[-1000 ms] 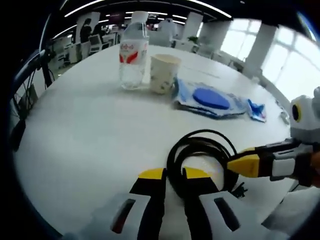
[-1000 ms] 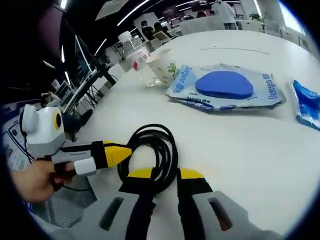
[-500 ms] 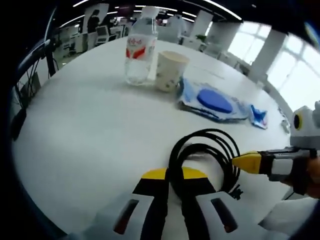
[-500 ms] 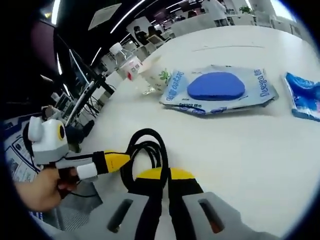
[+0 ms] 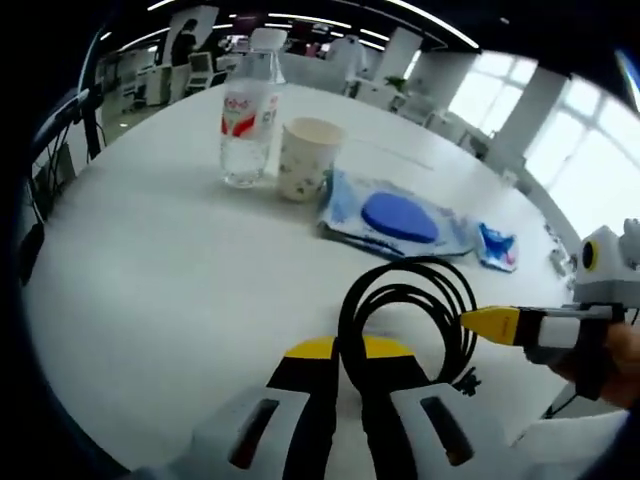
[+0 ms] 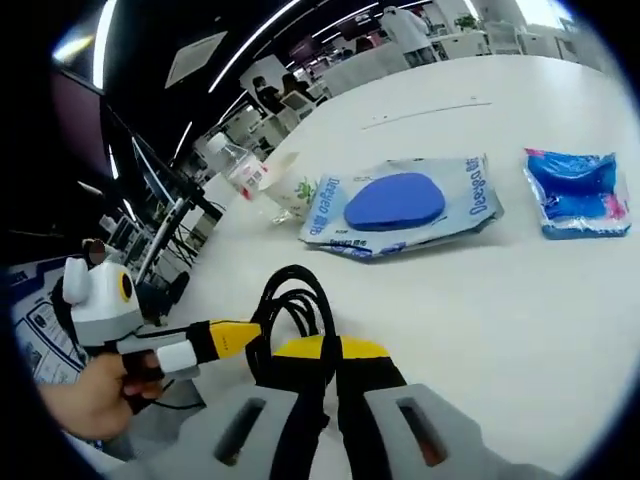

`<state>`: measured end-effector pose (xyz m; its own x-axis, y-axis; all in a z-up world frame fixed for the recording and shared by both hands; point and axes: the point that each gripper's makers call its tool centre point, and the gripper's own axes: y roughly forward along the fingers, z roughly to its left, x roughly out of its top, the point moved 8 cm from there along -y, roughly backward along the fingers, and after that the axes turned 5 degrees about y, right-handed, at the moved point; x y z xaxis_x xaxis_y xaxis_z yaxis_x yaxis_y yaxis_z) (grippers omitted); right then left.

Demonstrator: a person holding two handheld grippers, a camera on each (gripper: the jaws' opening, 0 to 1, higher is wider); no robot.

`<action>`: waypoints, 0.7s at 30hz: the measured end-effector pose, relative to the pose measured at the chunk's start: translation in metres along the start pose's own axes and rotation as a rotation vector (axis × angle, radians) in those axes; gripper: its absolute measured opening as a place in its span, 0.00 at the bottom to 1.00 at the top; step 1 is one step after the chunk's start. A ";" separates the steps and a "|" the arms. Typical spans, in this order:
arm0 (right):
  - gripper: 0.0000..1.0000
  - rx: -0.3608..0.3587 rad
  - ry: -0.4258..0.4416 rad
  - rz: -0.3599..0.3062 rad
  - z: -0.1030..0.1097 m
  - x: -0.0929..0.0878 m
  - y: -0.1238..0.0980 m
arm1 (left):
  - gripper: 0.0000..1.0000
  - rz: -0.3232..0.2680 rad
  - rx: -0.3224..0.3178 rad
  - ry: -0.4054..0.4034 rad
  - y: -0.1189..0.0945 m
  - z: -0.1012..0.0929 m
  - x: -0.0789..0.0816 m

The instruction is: Arrange the tabletop items into an orderly group along one side of the table until the central work area is clear of visible clutter.

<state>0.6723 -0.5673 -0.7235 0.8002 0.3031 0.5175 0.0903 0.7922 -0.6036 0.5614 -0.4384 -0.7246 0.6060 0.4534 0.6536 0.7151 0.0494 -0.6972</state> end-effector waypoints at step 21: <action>0.00 -0.085 0.026 -0.088 -0.045 0.021 -0.058 | 0.00 0.008 -0.117 0.095 0.029 -0.069 0.020</action>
<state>0.7106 -0.6304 -0.7047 0.8020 0.2196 0.5555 0.2102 0.7667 -0.6066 0.6182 -0.4896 -0.7109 0.6379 0.3665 0.6774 0.7427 -0.0599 -0.6670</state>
